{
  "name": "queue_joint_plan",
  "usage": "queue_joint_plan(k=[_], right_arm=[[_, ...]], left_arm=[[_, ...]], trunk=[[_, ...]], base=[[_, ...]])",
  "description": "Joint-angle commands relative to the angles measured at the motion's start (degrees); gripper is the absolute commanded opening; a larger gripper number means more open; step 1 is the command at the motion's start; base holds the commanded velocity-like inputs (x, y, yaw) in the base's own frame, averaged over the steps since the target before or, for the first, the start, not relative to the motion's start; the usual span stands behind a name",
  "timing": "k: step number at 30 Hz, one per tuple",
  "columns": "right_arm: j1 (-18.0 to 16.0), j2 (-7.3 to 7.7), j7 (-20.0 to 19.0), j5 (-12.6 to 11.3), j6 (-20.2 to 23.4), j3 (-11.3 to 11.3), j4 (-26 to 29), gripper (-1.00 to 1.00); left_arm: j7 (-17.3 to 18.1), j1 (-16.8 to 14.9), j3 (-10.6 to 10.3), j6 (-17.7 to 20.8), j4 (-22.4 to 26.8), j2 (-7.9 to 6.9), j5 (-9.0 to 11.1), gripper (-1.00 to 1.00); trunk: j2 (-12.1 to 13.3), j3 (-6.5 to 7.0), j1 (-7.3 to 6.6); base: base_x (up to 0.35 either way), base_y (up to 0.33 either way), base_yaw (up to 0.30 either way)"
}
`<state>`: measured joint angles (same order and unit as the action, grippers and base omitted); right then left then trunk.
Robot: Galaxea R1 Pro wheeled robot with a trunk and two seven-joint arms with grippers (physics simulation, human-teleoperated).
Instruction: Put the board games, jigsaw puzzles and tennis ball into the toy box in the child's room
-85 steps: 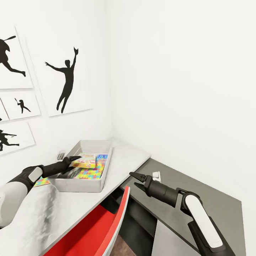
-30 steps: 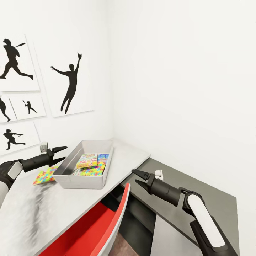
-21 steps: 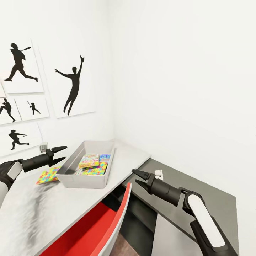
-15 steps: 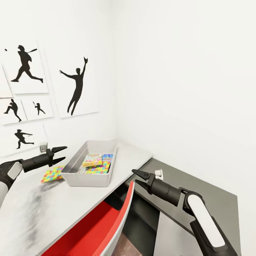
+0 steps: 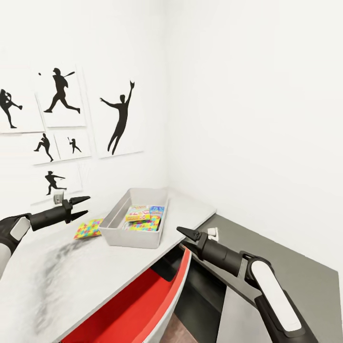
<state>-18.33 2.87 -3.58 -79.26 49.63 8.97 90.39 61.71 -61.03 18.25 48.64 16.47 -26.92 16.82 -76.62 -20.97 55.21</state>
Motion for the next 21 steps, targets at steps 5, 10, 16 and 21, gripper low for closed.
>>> queue_joint_plan(k=[5,10,16,21], right_arm=[[-0.04,0.03,-0.38,0.38,0.11,0.01,0.0,1.0],[-0.04,0.03,-0.38,0.36,0.11,0.0,0.0,1.0],[-0.04,0.03,-0.38,0.39,0.11,-0.01,-0.01,1.0],[-0.04,0.05,-0.38,0.34,0.19,-0.33,0.01,1.0]], left_arm=[[0.07,-0.05,0.04,0.28,-0.03,0.07,0.05,1.0],[0.06,-0.05,0.04,0.25,-0.12,0.11,-0.02,1.0],[0.0,-0.02,0.03,0.23,-0.4,0.12,-0.03,1.0],[-0.01,-0.01,0.03,0.16,-0.47,0.12,-0.03,1.0]], trunk=[[-0.04,0.15,0.0],[-0.04,0.29,0.0],[-0.04,0.32,0.0],[-0.04,0.32,0.0]], base=[[-0.038,0.0,0.258],[-0.229,0.0,0.2],[-0.113,0.0,0.043],[-0.008,0.0,0.003]])
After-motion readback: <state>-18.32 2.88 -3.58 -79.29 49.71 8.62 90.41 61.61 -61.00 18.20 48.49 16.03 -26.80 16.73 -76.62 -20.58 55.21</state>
